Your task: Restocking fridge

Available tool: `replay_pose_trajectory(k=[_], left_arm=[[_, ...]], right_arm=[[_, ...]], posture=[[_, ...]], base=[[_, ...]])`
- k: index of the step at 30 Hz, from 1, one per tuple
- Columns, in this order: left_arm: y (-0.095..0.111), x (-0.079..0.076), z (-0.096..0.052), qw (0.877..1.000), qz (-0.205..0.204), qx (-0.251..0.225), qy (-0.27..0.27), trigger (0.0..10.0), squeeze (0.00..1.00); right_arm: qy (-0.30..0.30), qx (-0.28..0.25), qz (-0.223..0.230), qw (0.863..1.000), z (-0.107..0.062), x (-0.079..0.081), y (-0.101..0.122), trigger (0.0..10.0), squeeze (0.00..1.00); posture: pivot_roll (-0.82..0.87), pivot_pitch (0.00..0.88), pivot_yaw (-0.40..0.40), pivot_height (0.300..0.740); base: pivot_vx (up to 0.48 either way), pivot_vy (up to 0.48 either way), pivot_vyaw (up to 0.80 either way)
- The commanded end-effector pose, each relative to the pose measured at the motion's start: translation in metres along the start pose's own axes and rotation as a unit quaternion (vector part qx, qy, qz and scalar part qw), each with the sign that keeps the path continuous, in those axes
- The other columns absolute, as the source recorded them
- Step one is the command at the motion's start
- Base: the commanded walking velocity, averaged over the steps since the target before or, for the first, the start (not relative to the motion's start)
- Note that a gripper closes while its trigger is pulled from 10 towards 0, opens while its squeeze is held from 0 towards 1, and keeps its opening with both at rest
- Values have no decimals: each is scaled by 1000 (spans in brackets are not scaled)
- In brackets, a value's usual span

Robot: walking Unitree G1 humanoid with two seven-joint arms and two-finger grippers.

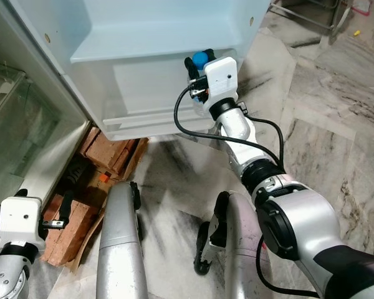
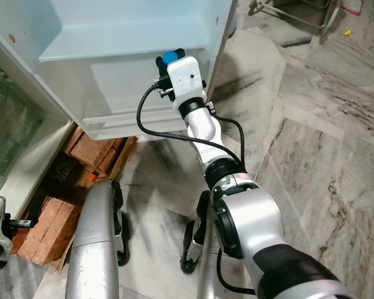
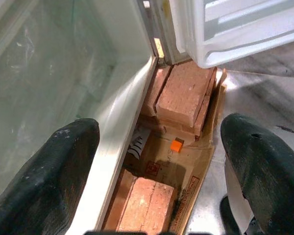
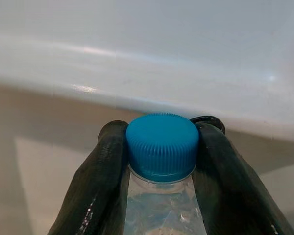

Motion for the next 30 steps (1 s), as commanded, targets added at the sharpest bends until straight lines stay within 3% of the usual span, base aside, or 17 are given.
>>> replay_pose_trajectory(k=[1, 10, 21, 25, 30], left_arm=[[-7, 5, -5, 1000, -1, 15, 9, 10000, 0], [-6, 2, 0, 1000, -3, 12, 8, 10000, 0], [-6, 3, 3, 1000, -4, 9, 10, 10000, 0], [-5, 2, 6, 1000, -5, 8, 8, 10000, 0], [-4, 2, 7, 1000, -5, 6, 8, 10000, 0]], right_arm=[[4, -75, 16, 997, 12, 5, 36, 10000, 0], [33, -105, -5, 994, -6, 19, 34, 10000, 0], [110, -203, -32, 973, -41, 73, 62, 10000, 0], [114, -188, -47, 974, -48, 74, 49, 10000, 0], [98, -155, -72, 980, -45, 59, 32, 10000, 0]], posture=[[384, 355, -66, 572], [370, 355, -60, 572], [351, 343, -52, 572], [352, 342, -50, 572], [354, 341, -51, 572]], base=[[0, 0, 0], [0, 0, 0], [0, 0, 0], [0, 0, 0], [0, 0, 0]])
Point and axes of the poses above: a point about 5 cm out from each wrist's last joint towards the gripper, its own z axis pointing out of the wrist towards the gripper, its own y axis along the axis of the wrist's last joint, x = y × z, the point moved 6 cm from there along z, pointing out of the wrist towards the gripper, and after that the axes turned 1 degree about -z, right-handed, at the moved point
